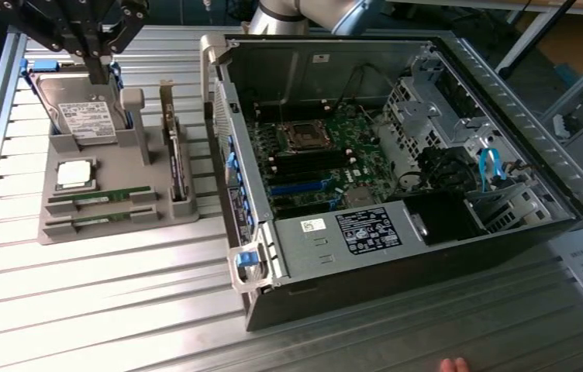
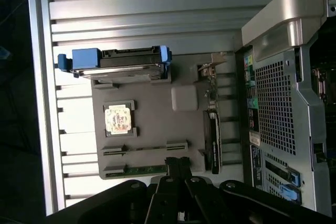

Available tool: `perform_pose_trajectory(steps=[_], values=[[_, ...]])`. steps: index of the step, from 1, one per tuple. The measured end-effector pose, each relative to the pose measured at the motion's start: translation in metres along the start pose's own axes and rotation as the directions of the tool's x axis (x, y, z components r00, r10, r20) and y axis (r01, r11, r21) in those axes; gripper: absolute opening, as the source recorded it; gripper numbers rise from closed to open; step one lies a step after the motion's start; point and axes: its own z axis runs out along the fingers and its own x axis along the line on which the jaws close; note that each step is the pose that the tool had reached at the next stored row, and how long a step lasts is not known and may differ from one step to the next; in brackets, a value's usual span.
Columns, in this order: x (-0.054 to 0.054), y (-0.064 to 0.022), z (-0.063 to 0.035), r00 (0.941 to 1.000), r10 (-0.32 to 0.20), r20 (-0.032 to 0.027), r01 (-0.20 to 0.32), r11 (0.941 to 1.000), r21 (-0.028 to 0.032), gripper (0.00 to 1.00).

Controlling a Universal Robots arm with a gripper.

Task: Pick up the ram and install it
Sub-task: 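Reach for the ram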

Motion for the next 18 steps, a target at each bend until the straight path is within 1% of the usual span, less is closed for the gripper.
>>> perform_pose_trajectory(steps=[2, 5, 13, 18], values=[[0.006, -0.0005, -0.0002, 1.0, 0.0, 0.0, 0.0, 1.0, 0.0, 0.1], [0.013, -0.001, -0.0003, 1.0, 0.0, 0.0001, 0.0, 1.0, -0.0001, 0.1], [0.027, -0.002, -0.0008, 1.0, 0.0, 0.0, 0.0, 1.0, 0.0, 0.1], [0.027, -0.002, -0.0008, 1.0, 0.0, 0.0001, 0.0, 1.0, 0.0, 0.1]])
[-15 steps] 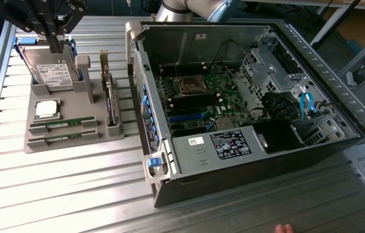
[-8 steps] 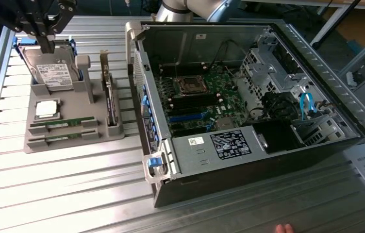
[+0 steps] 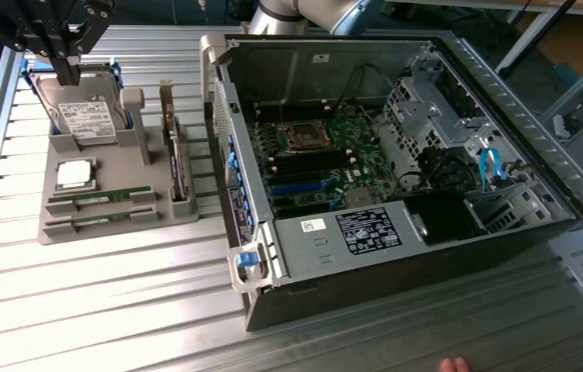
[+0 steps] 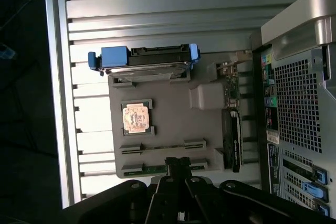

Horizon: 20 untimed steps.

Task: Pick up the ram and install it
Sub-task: 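Reach for the ram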

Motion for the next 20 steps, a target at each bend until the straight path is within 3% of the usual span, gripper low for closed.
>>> perform_pose_trajectory(steps=[7, 20], values=[[0.0, -0.0007, 0.0, 1.0, 0.0, 0.0, 0.0, 1.0, 0.0, 0.1], [0.0, -0.0152, -0.0006, 1.0, 0.0, 0.0, 0.0, 1.0, -0.0001, 0.1]])
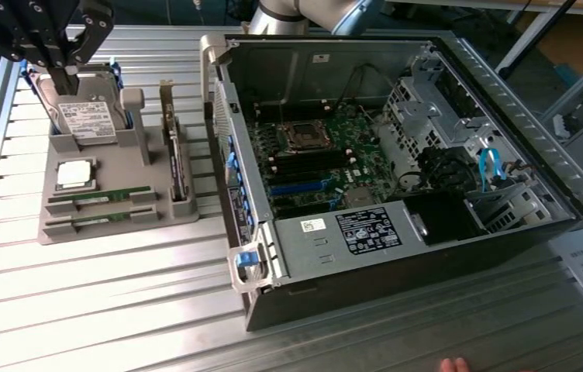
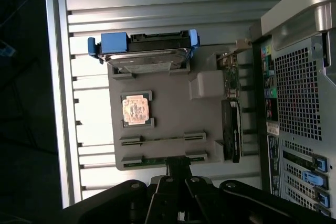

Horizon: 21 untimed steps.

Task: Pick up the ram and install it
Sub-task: 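Reach for the ram, then pick up the ram and move it above insertion slot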

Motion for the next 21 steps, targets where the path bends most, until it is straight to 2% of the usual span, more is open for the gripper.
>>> perform_pose_trajectory(steps=[16, 18, 21], values=[[0.0, -0.0003, 0.0, 1.0, -0.001, -0.0001, 0.001, 1.0, 0.0, 0.1], [0.0, -0.0002, -0.0001, 0.9999, -0.012, -0.0006, 0.012, 0.9999, -0.0002, 0.1], [0.0, -0.0003, -0.0001, 0.9977, -0.067, -0.0029, 0.067, 0.9977, -0.0017, 0.1]])
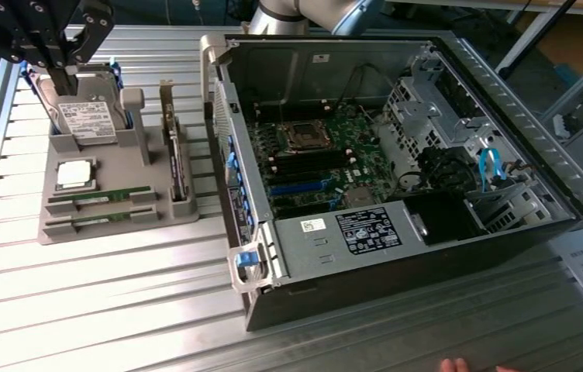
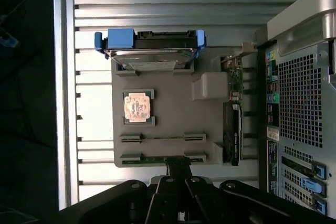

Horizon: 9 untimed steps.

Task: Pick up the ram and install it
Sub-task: 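Pick up the ram and move it above insertion slot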

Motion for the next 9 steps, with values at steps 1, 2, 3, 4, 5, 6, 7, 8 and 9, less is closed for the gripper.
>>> perform_pose_trajectory(steps=[1, 2, 3, 4, 5, 6, 7, 8, 9], values=[[0.0, 0.0, 0.0, 1.0, -0.008, -0.0004, 0.008, 1.0, -0.0003, 0.1], [0.0, 0.0, 0.0, 0.9998, -0.021, -0.0009, 0.021, 0.9998, -0.0006, 0.1], [0.0, 0.0, 0.0, 0.9995, -0.03, -0.0014, 0.03, 0.9995, -0.0009, 0.1], [-0.0001, 0.0005, 0.0, 0.9992, -0.04, -0.0018, 0.04, 0.9992, -0.0005, 0.1], [-0.0001, 0.0005, 0.0, 0.9986, -0.053, -0.0024, 0.053, 0.9986, -0.0004, 0.1], [0.0, 0.0005, 0.0, 0.998, -0.063, -0.0029, 0.063, 0.998, -0.0003, 0.1], [0.0, 0.0005, 0.0001, 0.9974, -0.072, -0.0031, 0.072, 0.9974, -0.0003, 0.1], [0.0, 0.0005, 0.0001, 0.9965, -0.084, -0.0036, 0.084, 0.9965, -0.0005, 0.1], [0.0001, 0.0006, 0.0001, 0.9955, -0.095, -0.0041, 0.095, 0.9955, -0.0006, 0.1]])
